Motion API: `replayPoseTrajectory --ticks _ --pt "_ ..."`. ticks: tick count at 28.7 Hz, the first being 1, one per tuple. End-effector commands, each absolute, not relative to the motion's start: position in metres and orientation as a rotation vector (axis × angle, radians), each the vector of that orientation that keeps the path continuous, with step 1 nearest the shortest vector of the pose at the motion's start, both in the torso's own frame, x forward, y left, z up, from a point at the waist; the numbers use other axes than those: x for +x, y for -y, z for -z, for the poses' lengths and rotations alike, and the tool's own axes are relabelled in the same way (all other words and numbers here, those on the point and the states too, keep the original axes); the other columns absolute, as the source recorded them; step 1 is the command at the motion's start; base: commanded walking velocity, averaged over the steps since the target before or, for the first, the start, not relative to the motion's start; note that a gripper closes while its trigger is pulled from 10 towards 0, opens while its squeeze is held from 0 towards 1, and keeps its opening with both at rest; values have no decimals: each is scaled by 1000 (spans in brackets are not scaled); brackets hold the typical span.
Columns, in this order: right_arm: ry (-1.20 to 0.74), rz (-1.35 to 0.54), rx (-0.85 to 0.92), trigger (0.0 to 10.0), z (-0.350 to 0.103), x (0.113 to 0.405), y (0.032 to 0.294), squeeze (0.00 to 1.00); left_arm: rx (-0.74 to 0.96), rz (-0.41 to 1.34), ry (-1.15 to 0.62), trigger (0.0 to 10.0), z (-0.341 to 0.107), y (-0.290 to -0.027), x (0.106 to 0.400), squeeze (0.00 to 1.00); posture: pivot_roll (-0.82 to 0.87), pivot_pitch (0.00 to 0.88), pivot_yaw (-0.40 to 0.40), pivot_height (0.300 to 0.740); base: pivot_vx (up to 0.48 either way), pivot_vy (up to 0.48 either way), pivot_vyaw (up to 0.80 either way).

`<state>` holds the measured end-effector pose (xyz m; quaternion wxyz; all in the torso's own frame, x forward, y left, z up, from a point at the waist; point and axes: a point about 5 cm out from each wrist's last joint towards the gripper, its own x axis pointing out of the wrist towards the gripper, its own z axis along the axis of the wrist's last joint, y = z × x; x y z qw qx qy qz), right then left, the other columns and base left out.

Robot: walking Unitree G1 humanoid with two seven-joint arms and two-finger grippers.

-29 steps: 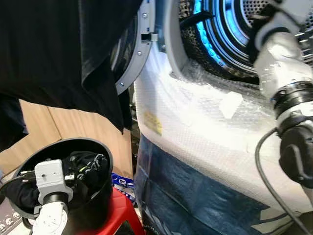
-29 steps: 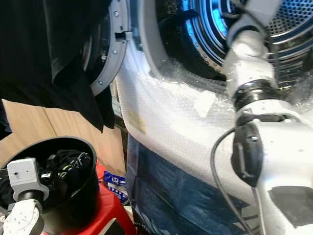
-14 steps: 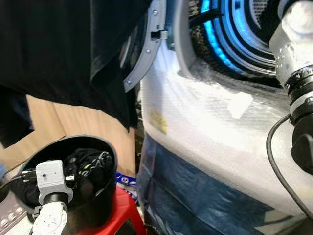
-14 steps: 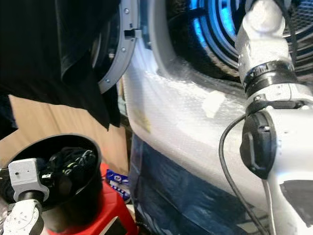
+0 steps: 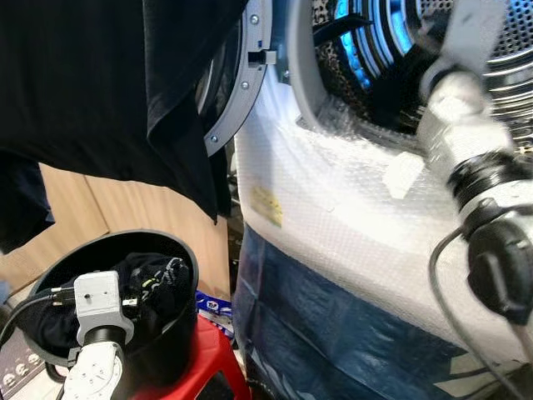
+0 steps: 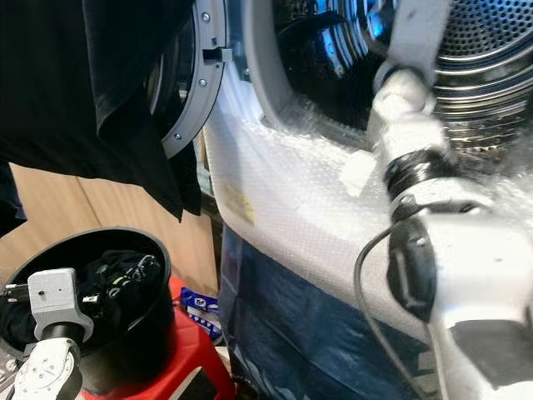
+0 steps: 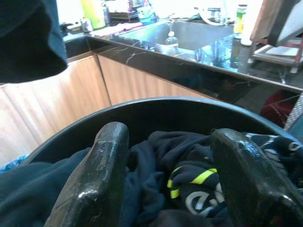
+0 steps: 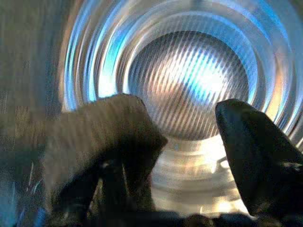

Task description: Clothes washing

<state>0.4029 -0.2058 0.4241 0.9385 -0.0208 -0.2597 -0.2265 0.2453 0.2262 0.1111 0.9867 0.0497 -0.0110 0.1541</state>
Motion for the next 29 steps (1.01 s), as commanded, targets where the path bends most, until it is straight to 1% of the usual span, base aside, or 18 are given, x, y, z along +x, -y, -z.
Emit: replayPoseTrajectory --ticks 1,4,8,11,12,14,17,19,23,24,27,29 --pt "542 423 -31 10000 -429 403 200 0 112 -300 33 10000 -115 -225 246 0 105 0 -18 740 0 0 0" --pt "442 380 -4 10000 -405 412 195 0 111 -295 33 10000 -115 -224 248 0 106 0 -19 740 0 0 0" --pt "321 333 -62 10000 -368 422 184 0 108 -291 33 10000 -115 -223 249 0 101 0 -18 740 0 0 0" --pt "281 323 -69 10000 -356 424 180 0 108 -289 29 10000 -114 -223 248 0 92 0 -18 740 0 0 0" --pt "268 307 -124 10000 -351 425 174 0 110 -283 24 10000 -113 -222 248 0 92 0 -18 740 0 0 0" --pt "212 273 -142 10000 -339 428 167 0 108 -276 20 10000 -113 -219 249 0 90 0 -17 740 0 0 0" --pt "188 255 -141 10000 -333 429 164 0 107 -273 20 10000 -113 -219 250 0 90 0 -17 740 0 0 0" --pt "175 239 -101 10000 -328 429 162 0 110 -272 20 10000 -113 -219 251 0 91 0 -18 740 0 0 0" --pt "188 262 -151 10000 -328 429 165 0 111 -276 17 10000 -113 -221 251 0 91 0 -19 740 0 0 0" --pt "211 287 -180 10000 -332 428 170 0 114 -272 10 10000 -112 -220 250 0 93 0 -21 740 0 0 0" --pt "241 302 -93 10000 -342 426 177 0 104 -280 -3 10000 -111 -220 247 0 91 0 -23 740 0 0 0" --pt "244 303 -97 10000 -342 426 177 0 106 -279 -4 10000 -111 -220 247 0 90 0 -23 740 0 0 0"
